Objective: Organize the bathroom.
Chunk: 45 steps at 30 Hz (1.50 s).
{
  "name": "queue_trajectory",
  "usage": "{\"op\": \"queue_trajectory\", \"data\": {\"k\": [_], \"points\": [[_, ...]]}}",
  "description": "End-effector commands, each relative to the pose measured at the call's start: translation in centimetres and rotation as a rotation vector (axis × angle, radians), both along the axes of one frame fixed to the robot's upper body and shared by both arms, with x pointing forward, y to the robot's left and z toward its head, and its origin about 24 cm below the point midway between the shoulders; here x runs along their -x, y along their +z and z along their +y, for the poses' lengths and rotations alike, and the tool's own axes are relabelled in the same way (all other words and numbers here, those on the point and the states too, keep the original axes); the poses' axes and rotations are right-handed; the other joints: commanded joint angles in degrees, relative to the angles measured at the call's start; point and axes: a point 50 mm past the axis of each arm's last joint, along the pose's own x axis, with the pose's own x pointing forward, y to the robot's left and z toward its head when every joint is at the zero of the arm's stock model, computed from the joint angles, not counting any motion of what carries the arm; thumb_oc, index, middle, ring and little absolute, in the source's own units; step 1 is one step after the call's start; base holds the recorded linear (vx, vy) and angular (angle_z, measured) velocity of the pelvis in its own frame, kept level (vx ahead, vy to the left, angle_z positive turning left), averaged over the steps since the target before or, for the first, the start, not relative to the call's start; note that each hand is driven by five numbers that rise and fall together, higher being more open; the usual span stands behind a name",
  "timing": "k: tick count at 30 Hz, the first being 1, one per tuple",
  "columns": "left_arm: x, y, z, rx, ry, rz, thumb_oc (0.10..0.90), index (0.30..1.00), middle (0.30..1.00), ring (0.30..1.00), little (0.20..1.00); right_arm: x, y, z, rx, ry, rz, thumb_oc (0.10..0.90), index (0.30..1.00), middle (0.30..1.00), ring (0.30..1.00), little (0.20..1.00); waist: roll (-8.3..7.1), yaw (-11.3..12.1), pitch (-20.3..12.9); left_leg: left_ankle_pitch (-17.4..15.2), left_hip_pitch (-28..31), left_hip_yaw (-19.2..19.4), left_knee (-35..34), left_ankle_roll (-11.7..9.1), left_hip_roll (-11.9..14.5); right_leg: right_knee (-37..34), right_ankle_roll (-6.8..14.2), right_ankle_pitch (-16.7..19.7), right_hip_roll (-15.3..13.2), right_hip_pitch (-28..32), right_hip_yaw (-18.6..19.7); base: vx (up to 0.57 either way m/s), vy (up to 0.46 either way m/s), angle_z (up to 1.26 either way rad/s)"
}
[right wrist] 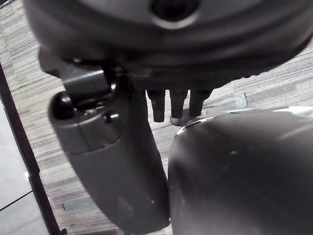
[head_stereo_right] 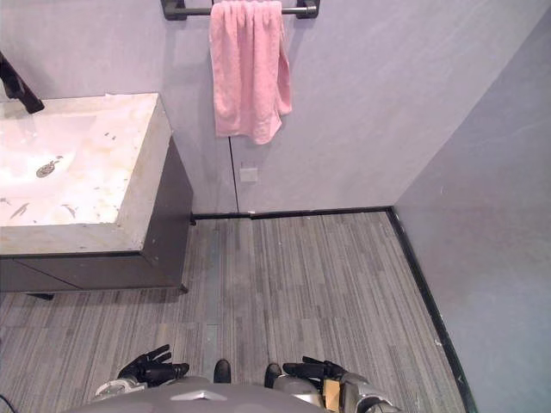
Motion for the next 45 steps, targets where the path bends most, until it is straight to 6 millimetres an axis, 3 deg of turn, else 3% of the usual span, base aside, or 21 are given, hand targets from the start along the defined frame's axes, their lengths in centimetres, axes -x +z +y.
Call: {"op": "queue_trajectory", "data": {"k": [1, 11, 16, 17, 19, 20, 22, 24, 27, 29, 30, 32, 34, 36, 41, 45], "points": [[0.4, -0.1, 0.8, -0.025, -0.012, 0.029, 0.800, 0.900, 0.900, 0.900, 0.900, 1.2, -0.3, 0.1, 0.007, 0.074, 0.055, 0.800, 0.900, 0.900, 0.900, 0.900, 1.10, -0.24, 0.25, -5.09, -1.84, 2.70, 3.00, 0.55, 0.87, 6.58, 4.56, -4.25, -4.86, -3.51, -5.83, 0.00, 0.000, 0.00], [1.3, -0.3, 0.8, 0.007, 0.070, 0.061, 0.800, 0.900, 0.900, 0.900, 0.900, 1.5, -0.3, -0.2, 0.019, 0.043, 0.071, 0.800, 0.900, 0.900, 0.900, 0.900, 0.69, 0.17, 0.95, -7.29, -2.99, 3.04, 7.72, 1.04, 0.12, 8.39, 4.65, -4.80, -5.84, -3.76, -5.43, 0.04, 0.031, 0.00], [1.6, -0.3, 1.4, -0.020, 0.066, 0.086, 0.800, 0.900, 0.900, 0.900, 0.900, 1.0, -0.1, -0.6, 0.027, 0.034, 0.055, 0.800, 0.900, 0.900, 0.900, 0.900, 0.59, 0.68, 2.26, -9.46, -5.06, 3.08, 13.14, 1.96, -0.79, 14.39, 4.81, -6.47, -7.37, -5.18, -4.74, 0.06, 0.111, -0.08], [1.4, -0.1, 2.0, -0.037, 0.062, 0.093, 0.800, 0.900, 0.900, 0.900, 0.900, 0.4, 0.0, -0.6, 0.030, 0.035, 0.029, 0.800, 0.900, 0.900, 0.900, 0.900, 1.07, 0.27, 3.19, -10.61, -4.96, 3.49, 13.86, 3.61, -1.37, 24.17, 5.84, -5.30, -9.15, -8.92, -3.99, 0.05, 0.159, -0.06], [1.3, -0.1, 2.1, -0.038, 0.062, 0.093, 0.800, 0.900, 0.900, 0.900, 0.900, 0.3, 0.0, -0.6, 0.031, 0.036, 0.028, 0.800, 0.900, 0.900, 0.900, 0.900, 1.05, 0.27, 3.20, -10.69, -5.04, 3.59, 13.97, 3.74, -1.48, 25.15, 5.90, -5.24, -9.35, -9.48, -3.77, 0.03, 0.157, -0.24], [0.9, 0.0, 2.3, -0.039, 0.056, 0.079, 0.800, 0.900, 0.900, 0.900, 0.900, -0.1, 0.2, -1.1, 0.046, 0.048, 0.001, 0.800, 0.900, 0.900, 0.900, 0.900, 2.44, -0.75, 4.67, -11.67, -4.82, 4.18, 14.68, 4.87, -1.44, 39.61, 5.11, -2.30, -10.68, -16.04, -1.71, 0.03, 0.227, -0.29], [0.8, 0.1, 2.5, -0.055, 0.040, 0.080, 0.800, 0.900, 0.900, 0.900, 0.900, 0.0, 0.4, -1.7, 0.058, 0.032, -0.018, 0.800, 0.900, 0.900, 0.900, 0.900, 3.14, -1.54, 6.07, -12.47, -4.92, 3.78, 16.49, 5.30, -2.04, 50.82, 4.09, -0.55, -11.26, -21.60, -0.32, 0.04, 0.192, -0.19], [0.5, 0.2, 2.6, -0.067, 0.048, 0.080, 0.800, 0.900, 0.900, 0.900, 0.900, 0.0, 0.5, -2.1, 0.060, 0.012, -0.029, 0.800, 0.900, 0.900, 0.900, 0.900, 2.87, -1.91, 6.94, -13.83, -5.34, 3.08, 19.10, 5.25, -2.90, 48.11, 4.03, 3.44, -12.16, -25.02, 0.03, 0.12, 0.020, -0.18], [0.2, 0.2, 2.5, -0.083, 0.020, 0.083, 0.800, 0.900, 0.900, 0.900, 0.900, 0.5, 0.4, -2.3, 0.061, -0.005, -0.020, 0.800, 0.900, 0.900, 0.900, 0.900, 0.65, -2.96, 8.12, -17.14, -4.63, 1.78, 21.91, 4.38, -5.17, 22.33, 5.86, 8.45, -14.50, -21.83, -0.50, 0.26, -0.175, 0.07], [-0.2, 0.4, 2.6, -0.080, 0.038, 0.046, 0.800, 0.900, 0.900, 0.900, 0.900, 0.8, 0.4, -2.5, 0.056, -0.014, -0.004, 0.800, 0.900, 0.900, 0.900, 0.900, -0.49, -4.13, 9.25, -20.81, -5.40, 0.74, 24.50, 3.32, -5.60, 2.79, 7.99, 11.76, -16.94, -20.34, 3.63, 0.29, -0.267, 0.10], [-0.3, 0.5, 2.8, -0.080, 0.047, 0.038, 0.800, 0.900, 0.900, 0.900, 0.900, 1.0, 0.4, -2.5, 0.052, -0.010, 0.005, 0.800, 0.900, 0.900, 0.900, 0.900, -0.43, -4.10, 9.65, -21.23, -5.30, 0.82, 24.97, 3.08, -5.32, 1.11, 8.08, 12.43, -17.51, -20.11, 3.84, 0.29, -0.244, 0.30], [-0.3, 0.8, 3.4, -0.096, 0.035, 0.023, 0.800, 0.900, 0.900, 0.900, 0.900, 1.6, 0.2, -2.1, 0.032, -0.008, 0.041, 0.800, 0.900, 0.900, 0.900, 0.900, -0.96, -3.57, 10.64, -22.62, -6.33, 2.44, 27.93, 2.81, -3.79, 1.89, 8.82, 11.44, -18.73, -19.35, 2.39, 0.25, -0.286, 0.39], [0.0, 0.6, 3.0, -0.073, 0.034, 0.029, 0.800, 0.900, 0.900, 0.900, 0.900, 2.2, 0.0, -2.0, 0.033, -0.021, 0.059, 0.800, 0.900, 0.900, 0.900, 0.900, -1.07, -4.23, 10.28, -23.18, -7.10, 2.73, 30.92, 2.33, -1.68, 8.70, 8.70, 10.12, -17.36, -20.35, 5.40, 0.27, -0.271, 0.35], [0.0, 0.5, 2.8, -0.065, 0.027, 0.031, 0.800, 0.900, 0.900, 0.900, 0.900, 2.1, 0.0, -2.1, 0.042, -0.026, 0.049, 0.800, 0.900, 0.900, 0.900, 0.900, -1.05, -4.52, 10.18, -23.30, -6.91, 3.17, 31.27, 2.26, -0.90, 10.01, 8.90, 9.57, -16.99, -20.67, 5.63, 0.22, -0.161, 0.47], [-0.7, 0.6, 2.4, -0.046, 0.014, 0.039, 0.800, 0.900, 0.900, 0.900, 0.900, -0.7, 0.7, -2.3, 0.066, -0.011, -0.091, 0.800, 0.900, 0.900, 0.900, 0.900, -0.87, -5.43, 10.81, -22.81, -7.63, 6.01, 31.11, 2.77, 1.75, 15.82, 9.39, 8.62, -15.04, -24.20, 5.29, 0.16, -0.149, 0.19], [0.1, 0.4, 3.1, -0.077, 0.031, 0.068, 0.800, 0.900, 0.900, 0.900, 0.900, -1.7, 1.0, -2.1, 0.075, 0.022, -0.139, 0.800, 0.900, 0.900, 0.900, 0.900, -0.18, -6.50, 10.60, -22.28, -5.95, 6.55, 29.07, 2.77, 2.81, 17.81, 9.25, 7.67, -14.15, -26.28, 5.49, 0.19, -0.122, -0.08]]}}
